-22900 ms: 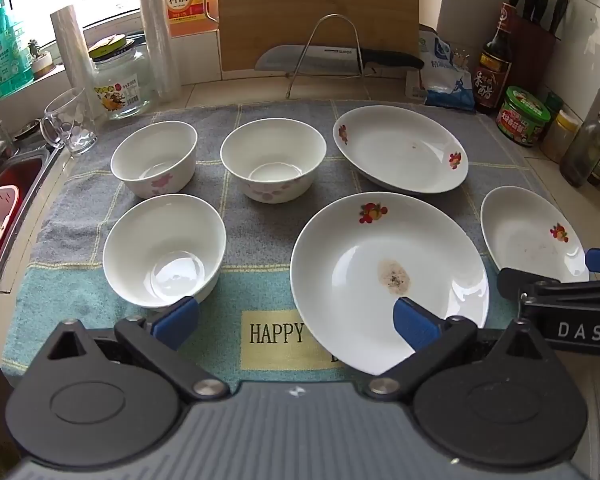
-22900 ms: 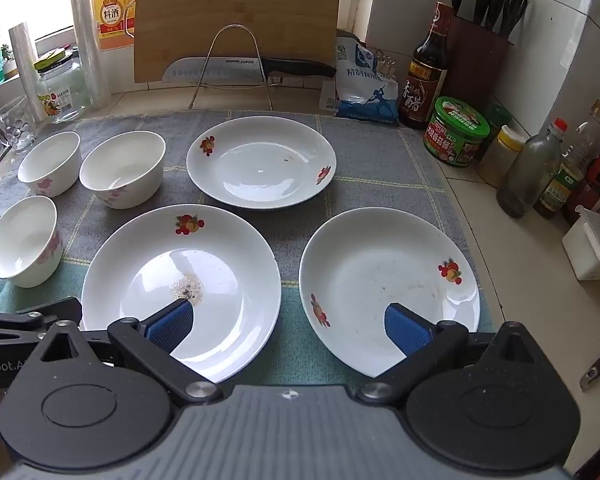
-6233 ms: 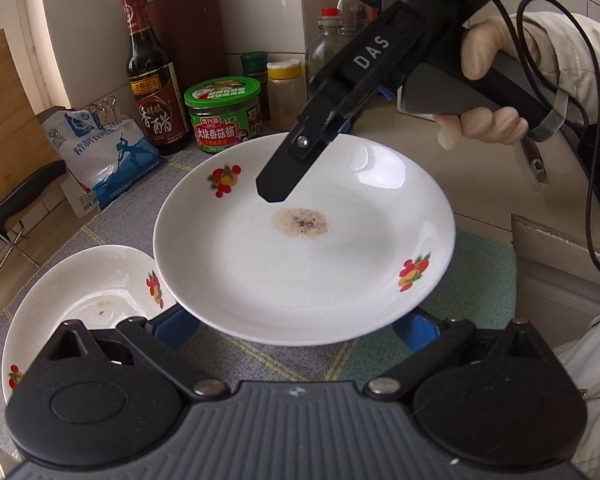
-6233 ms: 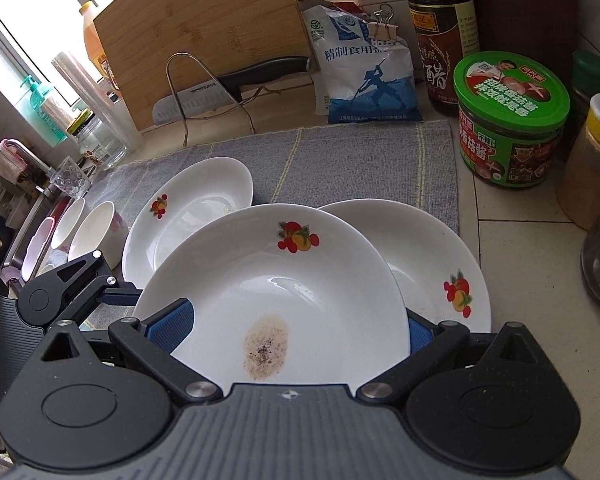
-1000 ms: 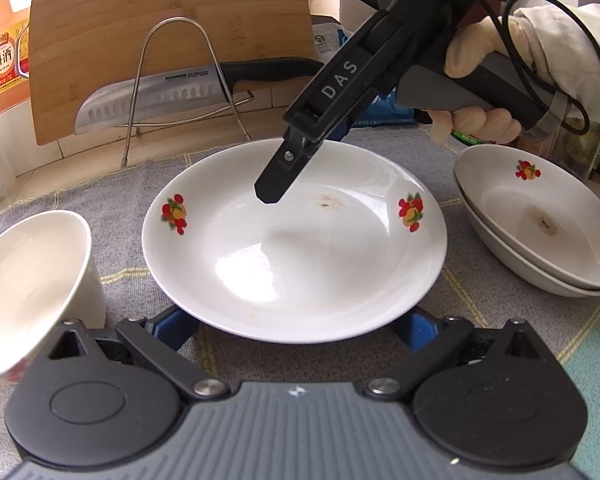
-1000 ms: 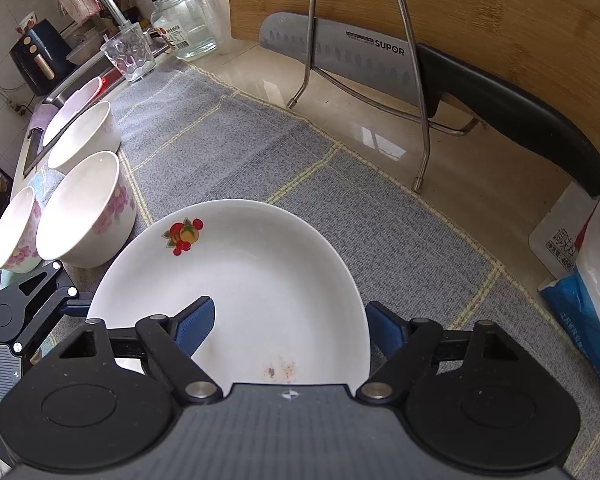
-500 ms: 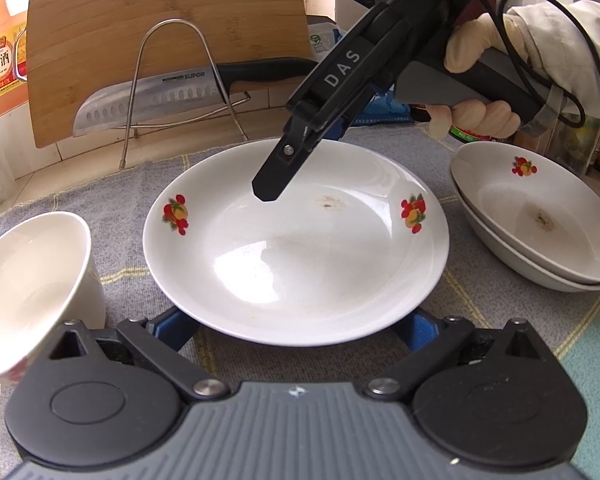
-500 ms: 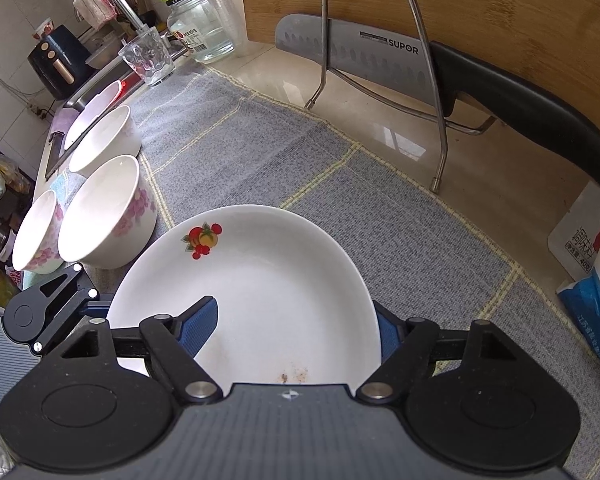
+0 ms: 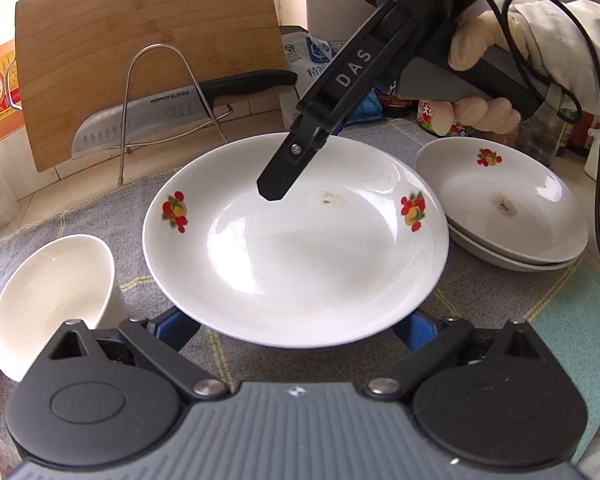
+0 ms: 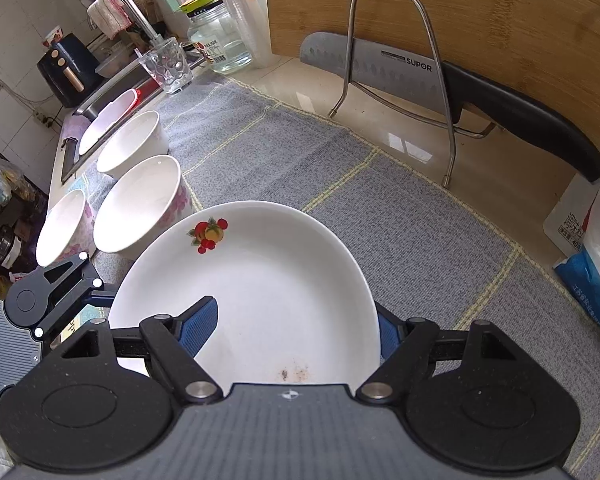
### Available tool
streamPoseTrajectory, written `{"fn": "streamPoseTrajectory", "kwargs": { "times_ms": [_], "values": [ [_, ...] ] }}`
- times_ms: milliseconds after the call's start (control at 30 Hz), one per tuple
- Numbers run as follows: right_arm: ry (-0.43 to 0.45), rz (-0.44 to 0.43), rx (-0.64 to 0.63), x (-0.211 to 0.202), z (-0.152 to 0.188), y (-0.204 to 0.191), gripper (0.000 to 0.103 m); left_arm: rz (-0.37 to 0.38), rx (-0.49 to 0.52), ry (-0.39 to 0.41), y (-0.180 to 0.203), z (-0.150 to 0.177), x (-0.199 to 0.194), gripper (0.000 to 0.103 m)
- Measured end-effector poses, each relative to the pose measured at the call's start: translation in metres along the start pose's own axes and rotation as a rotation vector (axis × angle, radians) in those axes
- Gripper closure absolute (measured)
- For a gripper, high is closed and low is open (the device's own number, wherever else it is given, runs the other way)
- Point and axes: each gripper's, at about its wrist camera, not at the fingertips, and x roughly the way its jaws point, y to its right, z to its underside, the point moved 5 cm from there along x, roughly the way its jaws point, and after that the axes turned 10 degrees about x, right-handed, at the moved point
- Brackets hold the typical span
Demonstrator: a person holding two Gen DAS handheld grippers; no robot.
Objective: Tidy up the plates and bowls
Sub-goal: 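Close the right tool on the rim of the white floral plate, then lift the floral plate with the right tool and carry it to the plate stack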
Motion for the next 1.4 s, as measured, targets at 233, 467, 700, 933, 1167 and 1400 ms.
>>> {"fn": "streamPoseTrajectory", "kwargs": {
  "times_ms": [233, 467, 700, 933, 1167, 1400],
  "values": [
    [0.054, 0.025, 0.046, -0.027, 0.016, -0.002, 0.019, 0.042, 0.070, 0.022, 0.009, -0.013, -0.017, 0.003],
    [0.101, 0.083, 0.096, -0.058, 0.041, 0.000, 0.019, 0.110, 0.121, 0.053, 0.026, -0.025, -0.025, 0.003],
    [0.141, 0.146, 0.171, -0.085, 0.070, 0.012, 0.019, 0.188, 0.173, 0.082, 0.047, -0.034, -0.027, 0.003],
    [0.177, 0.205, 0.245, -0.111, 0.101, 0.023, 0.019, 0.263, 0.231, 0.101, 0.071, -0.041, -0.021, 0.003],
    [0.187, 0.236, 0.309, -0.121, 0.127, 0.034, 0.019, 0.323, 0.274, 0.096, 0.089, -0.042, -0.011, 0.003],
    [0.184, 0.246, 0.351, -0.122, 0.144, 0.045, 0.019, 0.354, 0.294, 0.080, 0.100, -0.042, -0.006, 0.003]
  ]
}}
